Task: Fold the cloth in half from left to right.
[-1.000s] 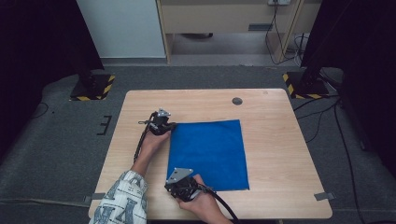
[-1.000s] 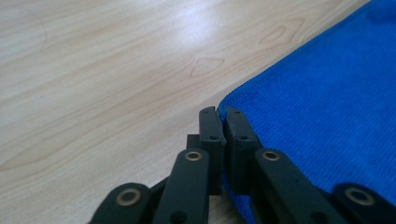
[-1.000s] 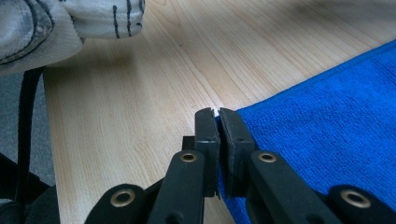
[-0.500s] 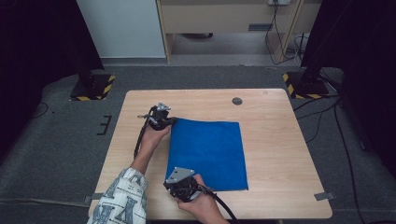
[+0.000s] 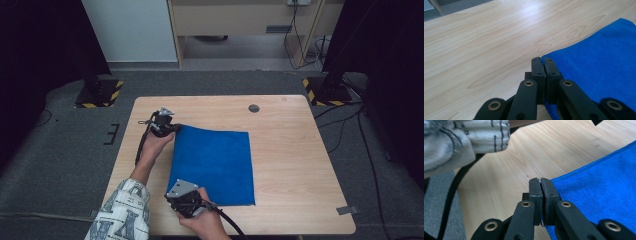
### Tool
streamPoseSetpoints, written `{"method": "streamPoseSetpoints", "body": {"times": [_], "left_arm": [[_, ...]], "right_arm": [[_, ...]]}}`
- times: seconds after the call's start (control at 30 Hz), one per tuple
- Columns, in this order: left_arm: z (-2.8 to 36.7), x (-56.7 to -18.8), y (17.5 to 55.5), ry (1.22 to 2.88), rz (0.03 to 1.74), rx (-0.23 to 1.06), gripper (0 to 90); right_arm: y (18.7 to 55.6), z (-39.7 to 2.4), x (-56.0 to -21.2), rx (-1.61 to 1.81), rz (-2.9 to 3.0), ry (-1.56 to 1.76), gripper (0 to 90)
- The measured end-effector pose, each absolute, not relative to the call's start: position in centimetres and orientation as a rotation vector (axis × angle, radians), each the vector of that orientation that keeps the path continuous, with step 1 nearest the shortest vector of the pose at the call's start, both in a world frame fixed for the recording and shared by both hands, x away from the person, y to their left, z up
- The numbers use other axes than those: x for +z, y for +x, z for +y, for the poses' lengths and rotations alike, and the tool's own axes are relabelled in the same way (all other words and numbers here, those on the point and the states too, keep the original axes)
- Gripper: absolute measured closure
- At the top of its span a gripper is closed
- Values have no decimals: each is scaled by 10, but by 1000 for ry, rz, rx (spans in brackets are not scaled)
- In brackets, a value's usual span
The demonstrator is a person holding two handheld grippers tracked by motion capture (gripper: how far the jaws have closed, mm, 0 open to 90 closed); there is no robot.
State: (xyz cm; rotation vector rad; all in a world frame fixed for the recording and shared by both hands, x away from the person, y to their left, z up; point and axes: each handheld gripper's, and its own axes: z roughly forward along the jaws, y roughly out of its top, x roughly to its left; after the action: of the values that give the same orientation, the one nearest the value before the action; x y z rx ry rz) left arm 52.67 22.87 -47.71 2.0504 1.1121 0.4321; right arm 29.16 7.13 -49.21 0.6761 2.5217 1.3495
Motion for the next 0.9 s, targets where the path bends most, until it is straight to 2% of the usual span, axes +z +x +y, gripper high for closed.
{"method": "streamPoseSetpoints", "body": {"times": [0.27, 0.53, 0.9], "left_arm": [[238, -474, 527, 2032, 1129, 398, 878], [208, -479, 533, 2012, 1178, 369, 877], [157, -480, 538, 2034, 1159, 356, 874]], "right_arm": [[295, 83, -488, 1410, 2512, 698, 879], [298, 48, -488, 1424, 2490, 764, 879], [291, -6, -494, 1343, 2486, 805, 880]]}}
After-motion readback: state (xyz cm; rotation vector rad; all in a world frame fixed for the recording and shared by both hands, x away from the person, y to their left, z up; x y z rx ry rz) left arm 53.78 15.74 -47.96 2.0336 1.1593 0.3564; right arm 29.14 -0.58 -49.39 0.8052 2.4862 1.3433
